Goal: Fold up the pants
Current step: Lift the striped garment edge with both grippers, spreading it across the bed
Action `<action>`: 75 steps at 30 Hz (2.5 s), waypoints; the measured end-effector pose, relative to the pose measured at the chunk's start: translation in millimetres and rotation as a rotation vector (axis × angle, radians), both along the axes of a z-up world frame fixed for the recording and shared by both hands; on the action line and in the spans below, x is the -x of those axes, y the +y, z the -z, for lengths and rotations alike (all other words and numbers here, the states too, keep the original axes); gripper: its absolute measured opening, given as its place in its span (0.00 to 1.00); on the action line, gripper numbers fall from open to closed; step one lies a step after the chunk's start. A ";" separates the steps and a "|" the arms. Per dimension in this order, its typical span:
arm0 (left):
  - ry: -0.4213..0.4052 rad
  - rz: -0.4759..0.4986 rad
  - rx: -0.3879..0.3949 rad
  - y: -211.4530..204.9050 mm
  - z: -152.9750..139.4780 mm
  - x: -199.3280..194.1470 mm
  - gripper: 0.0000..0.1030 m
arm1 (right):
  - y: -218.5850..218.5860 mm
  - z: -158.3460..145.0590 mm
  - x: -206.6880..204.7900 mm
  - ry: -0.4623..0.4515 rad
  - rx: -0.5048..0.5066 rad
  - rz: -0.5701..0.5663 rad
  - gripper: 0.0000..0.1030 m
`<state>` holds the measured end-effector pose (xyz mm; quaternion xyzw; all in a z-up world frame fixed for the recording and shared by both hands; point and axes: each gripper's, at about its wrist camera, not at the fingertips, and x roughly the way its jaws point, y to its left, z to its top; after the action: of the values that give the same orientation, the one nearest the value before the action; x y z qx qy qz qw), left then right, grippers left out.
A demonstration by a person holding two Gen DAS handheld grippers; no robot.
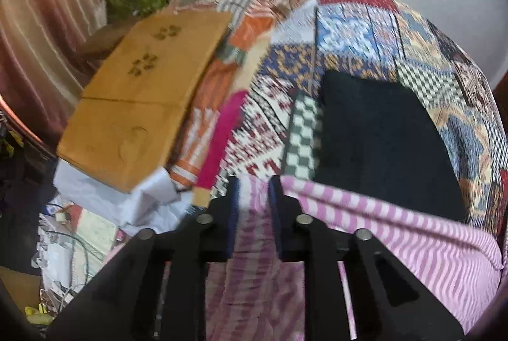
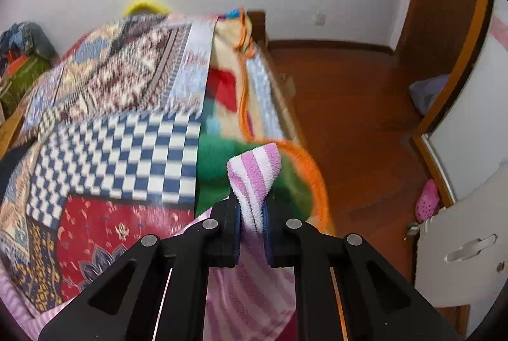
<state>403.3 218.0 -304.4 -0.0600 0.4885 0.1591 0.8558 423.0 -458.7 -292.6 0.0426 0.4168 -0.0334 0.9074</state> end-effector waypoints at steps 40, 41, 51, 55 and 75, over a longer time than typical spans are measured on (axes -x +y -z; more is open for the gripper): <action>0.108 0.075 0.248 -0.7 46.9 -20.1 0.13 | -4.9 -20.2 34.2 -0.089 0.006 0.002 0.09; 0.090 0.080 0.220 -4.4 37.1 -18.9 0.12 | -6.0 -24.0 36.0 -0.097 0.008 0.006 0.09; -0.057 0.038 0.044 2.0 -41.4 -17.3 0.11 | -23.7 -70.1 38.1 -0.196 -0.003 0.097 0.09; -0.103 -0.020 0.018 22.7 -64.8 -12.7 0.11 | -26.3 -97.6 39.3 -0.271 -0.014 0.131 0.09; -0.199 0.094 0.090 -5.6 -98.6 88.1 0.09 | -33.0 -114.6 162.2 -0.279 -0.073 0.113 0.09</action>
<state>315.2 212.5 -205.8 -0.0910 0.4099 0.0898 0.9031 260.8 -491.7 -178.0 0.1030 0.2844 -0.0630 0.9511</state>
